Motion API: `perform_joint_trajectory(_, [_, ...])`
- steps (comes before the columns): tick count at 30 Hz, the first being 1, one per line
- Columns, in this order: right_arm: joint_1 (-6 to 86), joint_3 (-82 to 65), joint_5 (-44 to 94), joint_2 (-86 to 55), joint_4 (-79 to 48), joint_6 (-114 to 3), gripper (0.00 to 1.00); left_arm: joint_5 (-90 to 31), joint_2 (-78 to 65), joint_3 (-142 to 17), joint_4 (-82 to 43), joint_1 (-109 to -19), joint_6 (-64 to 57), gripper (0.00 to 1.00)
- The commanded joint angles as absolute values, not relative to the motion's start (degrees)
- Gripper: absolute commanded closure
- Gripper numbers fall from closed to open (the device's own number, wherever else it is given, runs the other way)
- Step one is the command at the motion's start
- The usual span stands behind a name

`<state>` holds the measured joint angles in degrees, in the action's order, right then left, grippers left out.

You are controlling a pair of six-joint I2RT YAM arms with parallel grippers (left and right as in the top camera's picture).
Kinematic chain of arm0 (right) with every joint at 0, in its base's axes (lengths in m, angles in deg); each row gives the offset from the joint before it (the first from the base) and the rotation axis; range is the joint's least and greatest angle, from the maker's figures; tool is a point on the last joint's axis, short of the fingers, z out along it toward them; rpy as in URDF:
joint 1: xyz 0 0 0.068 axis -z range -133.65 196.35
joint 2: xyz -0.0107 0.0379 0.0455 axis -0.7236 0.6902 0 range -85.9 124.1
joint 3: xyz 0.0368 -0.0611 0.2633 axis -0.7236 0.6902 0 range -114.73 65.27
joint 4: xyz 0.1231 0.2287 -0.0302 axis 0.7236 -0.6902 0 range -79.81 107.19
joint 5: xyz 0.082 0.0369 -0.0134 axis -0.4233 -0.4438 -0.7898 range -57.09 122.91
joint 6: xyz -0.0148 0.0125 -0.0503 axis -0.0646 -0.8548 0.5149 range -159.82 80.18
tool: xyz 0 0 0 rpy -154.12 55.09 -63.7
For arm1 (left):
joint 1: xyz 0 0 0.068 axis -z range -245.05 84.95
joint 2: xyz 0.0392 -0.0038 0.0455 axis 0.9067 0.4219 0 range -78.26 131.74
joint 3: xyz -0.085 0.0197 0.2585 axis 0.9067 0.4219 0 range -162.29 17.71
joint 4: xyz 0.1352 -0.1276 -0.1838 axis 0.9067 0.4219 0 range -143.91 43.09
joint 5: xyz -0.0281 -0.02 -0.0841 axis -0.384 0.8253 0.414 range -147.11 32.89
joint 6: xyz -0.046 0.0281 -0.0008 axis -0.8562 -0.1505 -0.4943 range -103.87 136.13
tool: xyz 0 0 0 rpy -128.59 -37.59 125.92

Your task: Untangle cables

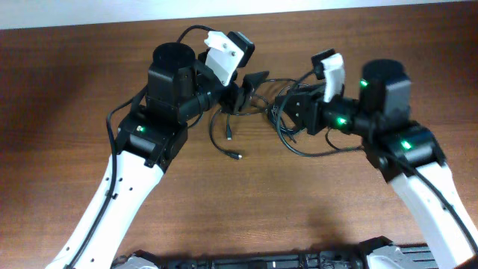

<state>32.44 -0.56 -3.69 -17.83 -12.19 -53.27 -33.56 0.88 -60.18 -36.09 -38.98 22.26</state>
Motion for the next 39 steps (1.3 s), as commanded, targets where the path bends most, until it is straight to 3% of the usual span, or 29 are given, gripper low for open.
perform_joint_trajectory(1, [32.2,-0.9,-1.9,-11.7,-15.5,-49.0,0.55,-41.1,1.0,-60.9,-34.4,-39.0,22.3,0.28])
perform_joint_trajectory(4, [32.2,-0.9,2.8,-3.8,-21.4,-46.6,0.41,-45.9,1.0,-60.9,-31.0,-39.0,22.3,0.21])
perform_joint_trajectory(8, [32.2,-0.9,9.3,3.2,-24.7,-45.7,0.38,-46.5,1.0,-60.9,-29.5,-39.0,22.3,0.14])
perform_joint_trajectory(13, [32.1,-0.9,9.4,10.6,-25.3,-38.8,0.37,-46.4,1.0,-60.9,-27.8,-39.0,22.2,0.1])
perform_joint_trajectory(17, [32.1,-0.9,9.4,15.2,-24.6,-37.0,0.32,-46.0,1.0,-60.9,-27.2,-39.0,22.2,0.05])
perform_joint_trajectory(22, [32.1,-0.9,9.6,19.7,-20.9,-37.0,0.33,-46.0,1.0,-60.9,-26.8,-39.0,22.2,0.04])
perform_joint_trajectory(23, [32.1,-0.9,9.6,20.1,-20.5,-37.0,0.41,-46.0,1.0,-60.9,-26.3,-39.0,22.2,0.04])
perform_joint_trajectory(24, [32.1,-0.9,9.6,20.2,-20.2,-37.0,0.59,-46.0,1.0,-60.9,-26.0,-39.0,22.2,0.04])
perform_joint_trajectory(25, [32.1,-0.9,9.6,20.2,-19.8,-37.0,0.86,-46.0,1.0,-60.9,-25.5,-39.0,22.2,0.04])
perform_joint_trajectory(26, [32.1,-0.9,9.6,20.2,-19.6,-37.1,0.96,-46.0,1.0,-60.9,-25.3,-39.0,22.2,0.04])
perform_joint_trajectory(30, [32.9,-1.6,4.2,20.1,-20.1,-39.5,0.96,-46.0,1.0,-60.9,-24.0,-39.0,22.2,0.05])
perform_joint_trajectory(33, [37.0,-4.7,-11.9,19.1,-20.7,-42.1,0.96,-46.0,1.0,-60.9,-22.6,-39.0,22.2,0.07])
perform_joint_trajectory(35, [41.0,-6.9,-27.2,17.9,-19.5,-43.7,0.96,-45.7,1.0,-60.9,-21.1,-39.0,22.2,0.16])
perform_joint_trajectory(36, [43.1,-8.3,-33.4,17.3,-18.9,-43.7,0.96,-45.1,1.0,-60.9,-20.3,-39.0,21.8,0.16])
perform_joint_trajectory(39, [46.6,-12.6,-37.5,14.6,-18.8,-44.2,0.96,-41.8,1.0,-60.9,-19.5,-39.0,20.2,0.15])
